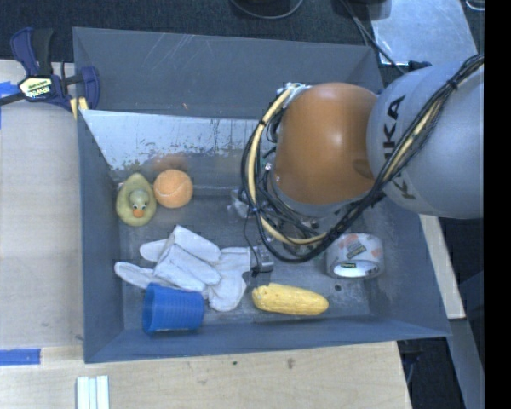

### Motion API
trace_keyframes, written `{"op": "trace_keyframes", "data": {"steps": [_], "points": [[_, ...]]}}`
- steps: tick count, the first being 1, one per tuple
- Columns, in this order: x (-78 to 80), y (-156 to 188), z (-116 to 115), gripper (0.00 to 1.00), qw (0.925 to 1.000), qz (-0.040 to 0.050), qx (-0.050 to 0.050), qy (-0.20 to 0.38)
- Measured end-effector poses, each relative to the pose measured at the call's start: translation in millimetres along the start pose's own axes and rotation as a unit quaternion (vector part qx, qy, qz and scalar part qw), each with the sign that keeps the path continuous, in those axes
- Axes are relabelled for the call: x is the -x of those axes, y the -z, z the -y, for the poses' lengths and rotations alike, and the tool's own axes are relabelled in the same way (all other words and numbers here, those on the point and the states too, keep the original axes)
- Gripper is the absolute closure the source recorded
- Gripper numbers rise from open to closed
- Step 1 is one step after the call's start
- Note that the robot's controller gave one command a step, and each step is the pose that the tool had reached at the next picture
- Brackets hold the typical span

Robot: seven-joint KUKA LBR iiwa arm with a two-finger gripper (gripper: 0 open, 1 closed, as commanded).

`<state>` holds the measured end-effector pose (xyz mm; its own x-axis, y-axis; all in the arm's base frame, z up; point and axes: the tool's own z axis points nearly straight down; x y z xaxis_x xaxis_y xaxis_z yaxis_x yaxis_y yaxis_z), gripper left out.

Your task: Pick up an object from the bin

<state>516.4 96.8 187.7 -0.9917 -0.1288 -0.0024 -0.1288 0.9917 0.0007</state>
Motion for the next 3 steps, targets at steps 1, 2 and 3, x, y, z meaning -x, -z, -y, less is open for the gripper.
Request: {"op": "trace_keyframes", "data": {"steps": [1,2,3], "points": [[17.6,-35.7,10.8,0.0,0.9999,0.006,0.0,0.01],[22.8,-79.4,16.3,0.0,0.998,0.0011,0.0,0.063],[23.9,-116.5,2.5,1.0,0.9999,0.0072,0.0,0.007]]}}
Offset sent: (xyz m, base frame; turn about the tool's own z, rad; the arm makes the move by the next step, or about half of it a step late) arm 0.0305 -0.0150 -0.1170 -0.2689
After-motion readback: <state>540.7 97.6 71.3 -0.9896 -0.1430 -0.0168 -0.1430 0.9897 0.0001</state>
